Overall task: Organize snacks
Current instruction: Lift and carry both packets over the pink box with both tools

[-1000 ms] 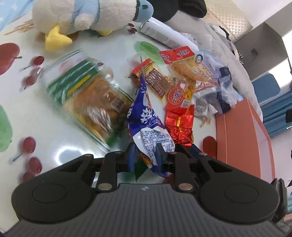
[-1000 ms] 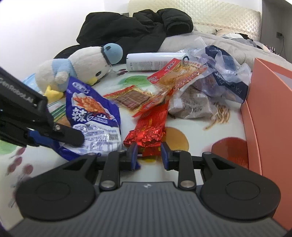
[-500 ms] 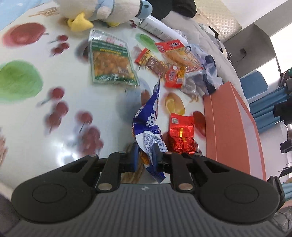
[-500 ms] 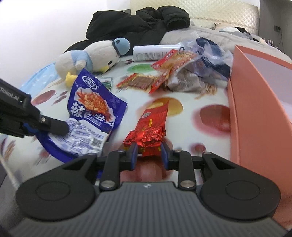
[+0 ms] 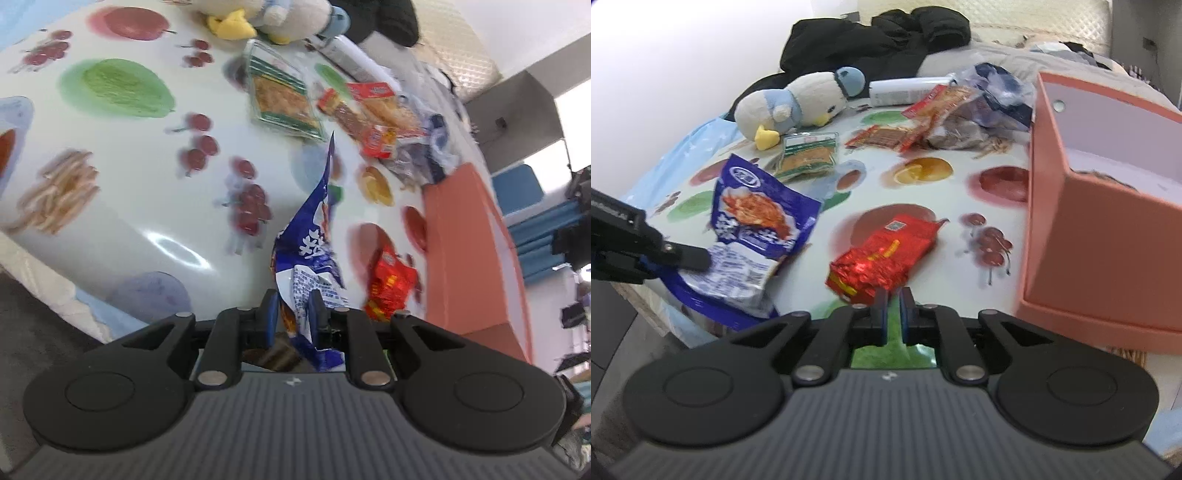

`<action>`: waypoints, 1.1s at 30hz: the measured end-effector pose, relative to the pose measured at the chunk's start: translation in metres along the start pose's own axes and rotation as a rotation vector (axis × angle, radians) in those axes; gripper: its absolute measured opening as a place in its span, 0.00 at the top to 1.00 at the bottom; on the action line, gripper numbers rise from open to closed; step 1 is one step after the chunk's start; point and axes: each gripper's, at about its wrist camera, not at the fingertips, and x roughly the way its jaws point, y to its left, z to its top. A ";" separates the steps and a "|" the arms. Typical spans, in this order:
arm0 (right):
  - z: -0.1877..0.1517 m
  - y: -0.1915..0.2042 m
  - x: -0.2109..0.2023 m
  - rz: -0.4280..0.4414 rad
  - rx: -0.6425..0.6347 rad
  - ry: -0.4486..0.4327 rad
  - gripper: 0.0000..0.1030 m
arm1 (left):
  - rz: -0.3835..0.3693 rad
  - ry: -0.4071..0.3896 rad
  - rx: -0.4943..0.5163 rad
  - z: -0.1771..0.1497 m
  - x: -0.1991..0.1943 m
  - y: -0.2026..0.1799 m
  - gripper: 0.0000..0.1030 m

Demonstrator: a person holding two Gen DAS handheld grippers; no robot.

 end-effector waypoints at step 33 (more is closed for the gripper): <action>-0.004 0.018 0.028 -0.065 -0.027 -0.026 0.39 | 0.209 -0.079 0.380 -0.019 0.022 -0.072 0.09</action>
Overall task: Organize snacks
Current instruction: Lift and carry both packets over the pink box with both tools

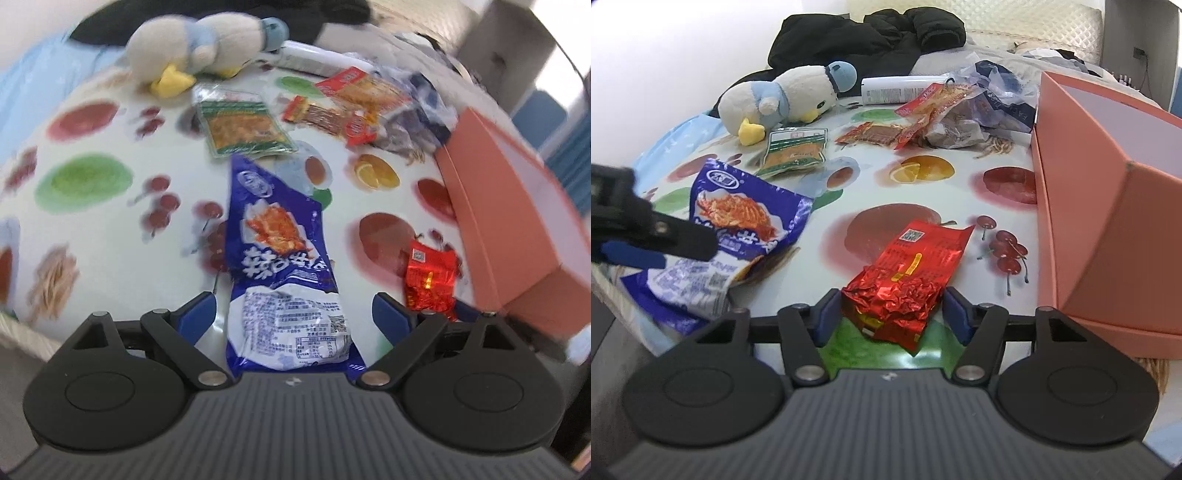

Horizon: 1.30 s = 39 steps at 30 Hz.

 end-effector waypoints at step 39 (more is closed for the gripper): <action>-0.004 -0.011 -0.031 0.028 0.009 -0.013 0.40 | 0.051 0.025 0.071 0.002 0.021 -0.019 0.30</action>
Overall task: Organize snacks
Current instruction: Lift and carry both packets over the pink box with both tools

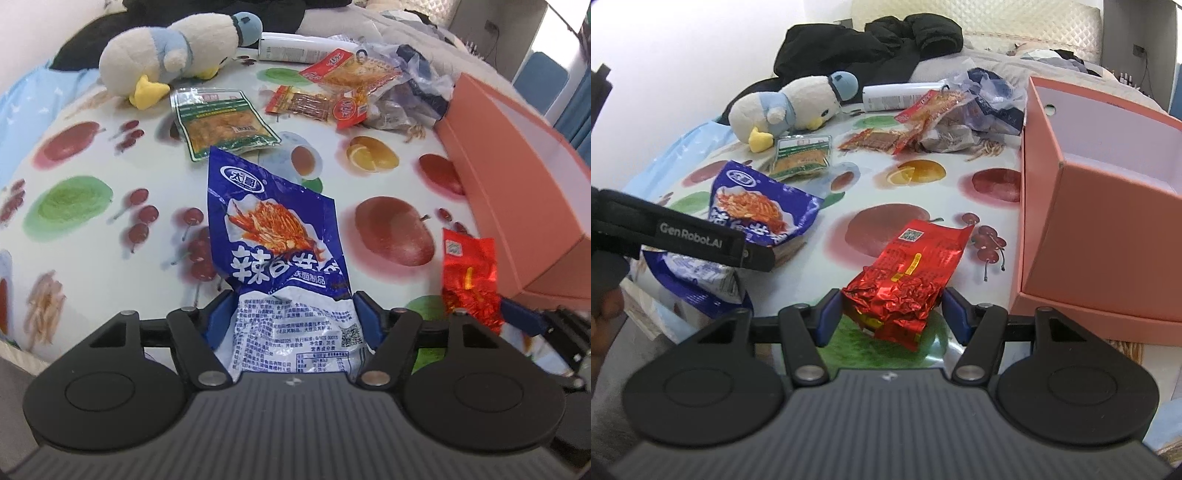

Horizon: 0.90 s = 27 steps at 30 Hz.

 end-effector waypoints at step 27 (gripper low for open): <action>0.039 -0.004 -0.093 0.011 0.058 -0.164 0.40 | -0.194 -0.130 0.005 0.031 -0.105 -0.041 0.31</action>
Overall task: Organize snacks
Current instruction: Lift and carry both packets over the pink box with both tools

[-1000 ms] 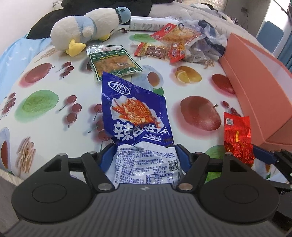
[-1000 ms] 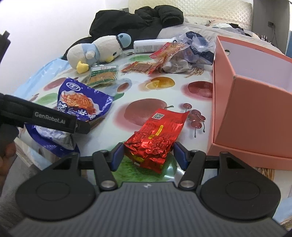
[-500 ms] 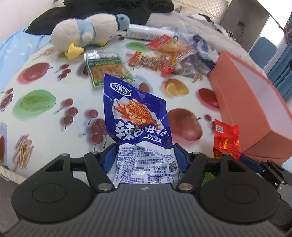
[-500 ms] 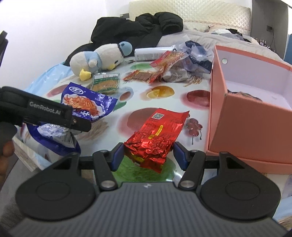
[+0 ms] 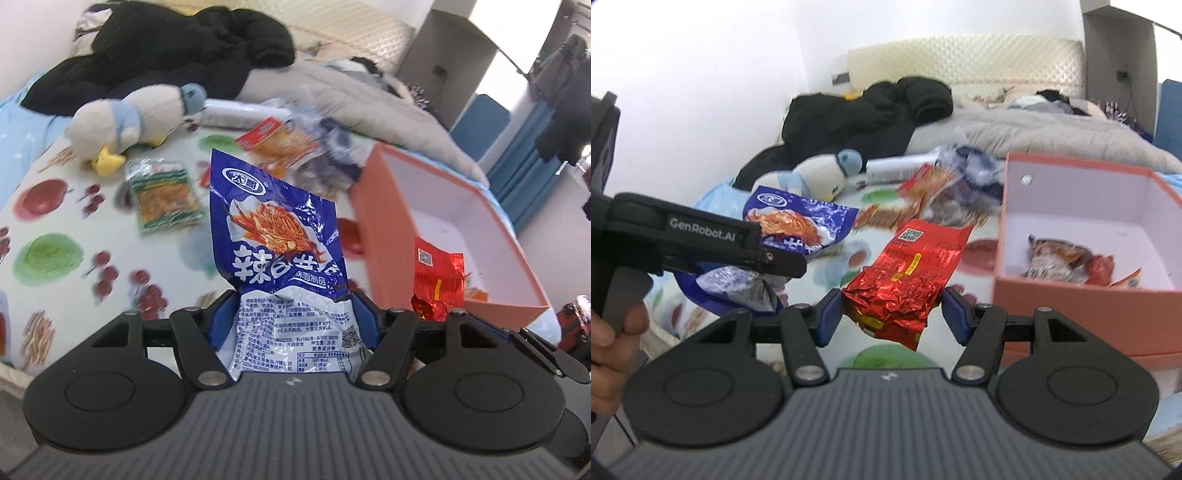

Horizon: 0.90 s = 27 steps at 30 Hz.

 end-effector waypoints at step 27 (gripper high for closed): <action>0.016 -0.090 -0.082 -0.201 0.119 -0.153 0.40 | -0.271 0.030 0.195 0.027 0.022 -0.139 0.31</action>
